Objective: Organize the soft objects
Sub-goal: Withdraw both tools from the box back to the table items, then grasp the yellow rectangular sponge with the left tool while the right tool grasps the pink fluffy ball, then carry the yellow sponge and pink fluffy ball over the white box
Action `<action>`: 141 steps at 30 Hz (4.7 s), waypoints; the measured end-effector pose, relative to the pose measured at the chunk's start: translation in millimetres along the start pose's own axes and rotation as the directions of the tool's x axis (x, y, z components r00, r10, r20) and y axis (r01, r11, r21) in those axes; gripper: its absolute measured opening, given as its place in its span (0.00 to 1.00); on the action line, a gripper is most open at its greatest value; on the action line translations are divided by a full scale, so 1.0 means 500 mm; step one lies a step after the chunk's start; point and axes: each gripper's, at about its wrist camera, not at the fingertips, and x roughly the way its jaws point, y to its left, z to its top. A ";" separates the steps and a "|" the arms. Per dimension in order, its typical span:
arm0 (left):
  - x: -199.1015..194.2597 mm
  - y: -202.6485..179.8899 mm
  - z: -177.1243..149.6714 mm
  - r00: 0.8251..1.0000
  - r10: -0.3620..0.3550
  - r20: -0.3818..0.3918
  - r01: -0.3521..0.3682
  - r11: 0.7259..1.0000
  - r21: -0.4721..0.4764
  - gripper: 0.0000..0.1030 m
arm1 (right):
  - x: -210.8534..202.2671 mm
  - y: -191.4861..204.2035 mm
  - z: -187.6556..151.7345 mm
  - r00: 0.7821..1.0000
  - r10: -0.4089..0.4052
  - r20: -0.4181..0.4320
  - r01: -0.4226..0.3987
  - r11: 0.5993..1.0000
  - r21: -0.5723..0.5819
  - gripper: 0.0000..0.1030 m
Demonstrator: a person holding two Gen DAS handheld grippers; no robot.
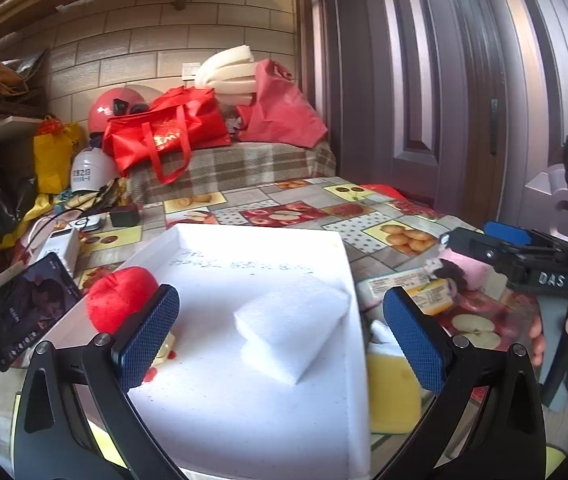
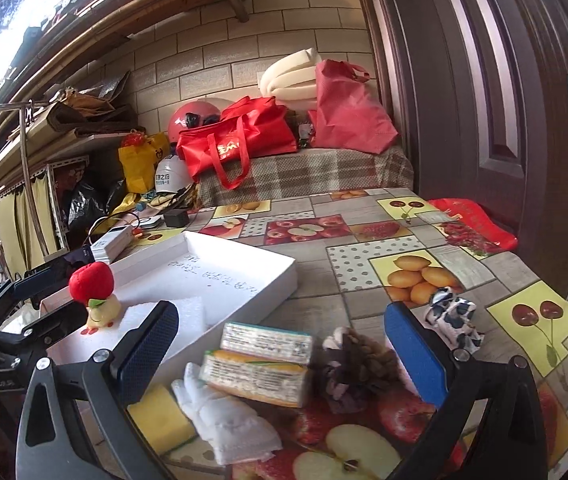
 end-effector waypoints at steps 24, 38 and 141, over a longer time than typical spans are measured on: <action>0.087 -0.234 -0.072 0.898 -0.069 -0.434 0.245 0.899 0.364 0.99 | -0.024 -0.237 -0.021 0.997 -0.077 -0.019 0.078 0.906 0.415 1.00; 0.014 -0.220 -0.038 0.891 -0.241 -0.385 0.319 0.935 0.154 0.99 | -0.021 -0.229 -0.016 0.998 -0.069 -0.015 0.069 0.915 0.397 1.00; 0.038 0.154 0.000 0.941 0.337 -0.019 -0.336 0.932 -0.133 0.39 | 0.088 0.233 -0.004 0.970 0.239 -0.029 -0.240 0.950 -0.198 0.54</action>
